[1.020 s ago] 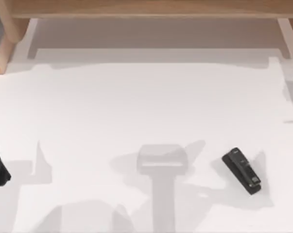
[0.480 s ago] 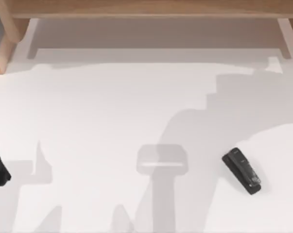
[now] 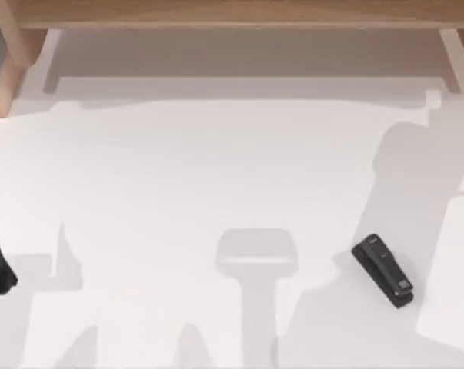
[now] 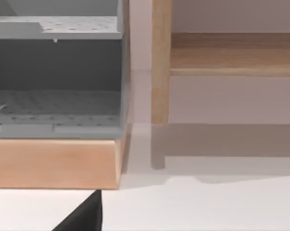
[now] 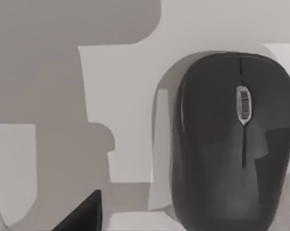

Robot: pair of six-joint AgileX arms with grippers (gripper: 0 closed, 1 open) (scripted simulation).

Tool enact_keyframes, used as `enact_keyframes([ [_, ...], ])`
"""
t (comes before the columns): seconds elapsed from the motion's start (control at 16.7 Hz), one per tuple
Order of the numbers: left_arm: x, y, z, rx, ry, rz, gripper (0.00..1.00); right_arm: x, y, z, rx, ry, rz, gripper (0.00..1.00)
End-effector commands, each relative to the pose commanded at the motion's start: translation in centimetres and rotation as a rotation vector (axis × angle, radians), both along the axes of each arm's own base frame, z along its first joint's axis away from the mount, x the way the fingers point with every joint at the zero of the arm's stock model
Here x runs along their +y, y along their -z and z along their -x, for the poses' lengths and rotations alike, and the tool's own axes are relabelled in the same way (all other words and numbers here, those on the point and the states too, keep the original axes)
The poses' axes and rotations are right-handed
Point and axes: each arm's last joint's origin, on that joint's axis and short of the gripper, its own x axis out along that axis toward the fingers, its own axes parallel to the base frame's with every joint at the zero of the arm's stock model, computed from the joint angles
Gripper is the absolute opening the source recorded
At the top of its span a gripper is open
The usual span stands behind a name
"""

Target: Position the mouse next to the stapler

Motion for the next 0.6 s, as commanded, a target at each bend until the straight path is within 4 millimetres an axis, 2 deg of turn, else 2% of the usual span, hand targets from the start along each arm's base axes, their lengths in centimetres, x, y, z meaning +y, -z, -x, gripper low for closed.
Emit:
enact_keyframes([
  [0.42,0.0,0.0,0.0,0.000,0.000,0.000,1.00,0.0,0.3,-0.1,0.002,-0.001,-0.002,1.00],
  [0.48,0.0,0.0,0.0,0.000,0.000,0.000,1.00,0.0,-0.2,0.1,0.004,0.001,-0.001,1.00],
  [0.6,0.0,0.0,0.0,0.000,0.000,0.000,1.00,0.2,-2.2,0.9,0.002,0.008,0.005,1.00],
])
